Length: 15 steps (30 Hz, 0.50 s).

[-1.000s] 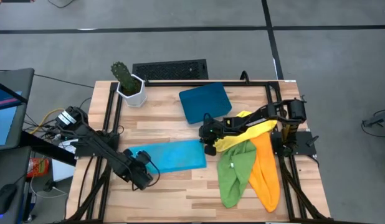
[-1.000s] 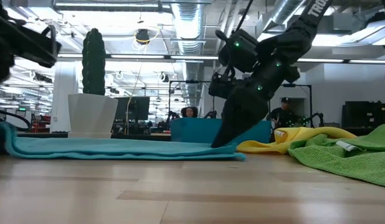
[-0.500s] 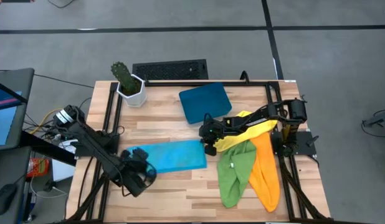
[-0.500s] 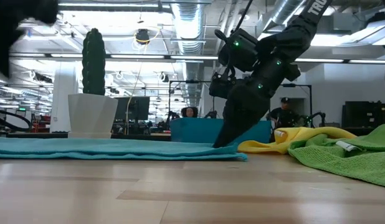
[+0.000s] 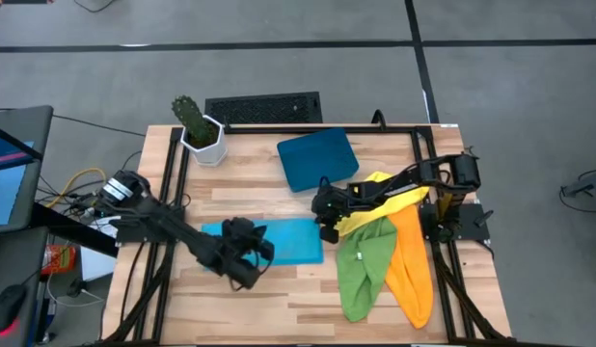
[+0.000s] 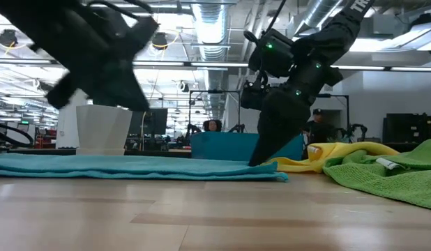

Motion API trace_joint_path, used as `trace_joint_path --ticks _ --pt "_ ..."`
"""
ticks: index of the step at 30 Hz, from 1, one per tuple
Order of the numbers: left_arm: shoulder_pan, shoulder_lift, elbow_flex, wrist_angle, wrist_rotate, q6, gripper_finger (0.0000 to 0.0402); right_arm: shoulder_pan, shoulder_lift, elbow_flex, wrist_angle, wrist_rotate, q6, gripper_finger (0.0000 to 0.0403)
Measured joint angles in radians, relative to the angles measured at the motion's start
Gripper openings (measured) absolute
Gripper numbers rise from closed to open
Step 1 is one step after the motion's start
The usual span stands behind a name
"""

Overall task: Fold microfiber towels
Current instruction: Fold the blue microfiber cloth

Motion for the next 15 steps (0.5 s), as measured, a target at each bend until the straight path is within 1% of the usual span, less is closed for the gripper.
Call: trace_joint_path --ticks 2,4,6,8,11,13,15 --pt "0.034 0.016 -0.026 0.098 -0.003 0.052 0.0 0.013 0.001 0.001 -0.001 -0.001 0.006 0.0014" --pt "0.068 0.024 -0.063 0.233 0.022 0.11 0.0 0.028 0.001 0.001 -0.001 0.001 0.007 0.0017" --pt "0.102 0.032 -0.101 0.392 0.056 0.185 0.0 0.042 0.001 0.002 -0.002 0.008 0.014 0.0017" --pt "0.139 0.034 -0.142 0.503 0.104 0.252 0.0 0.048 0.001 0.002 -0.002 0.008 0.021 0.0016" --pt "0.204 0.034 -0.172 0.588 0.231 0.309 0.0 0.055 0.001 0.003 -0.009 0.008 0.022 0.0015" --pt "0.25 0.034 -0.183 0.603 0.349 0.359 0.0 0.059 0.001 0.003 -0.013 0.009 0.022 0.0017" --pt "0.291 0.034 -0.201 0.662 0.459 0.411 0.0 0.059 0.001 0.003 -0.013 0.009 0.023 0.0019"
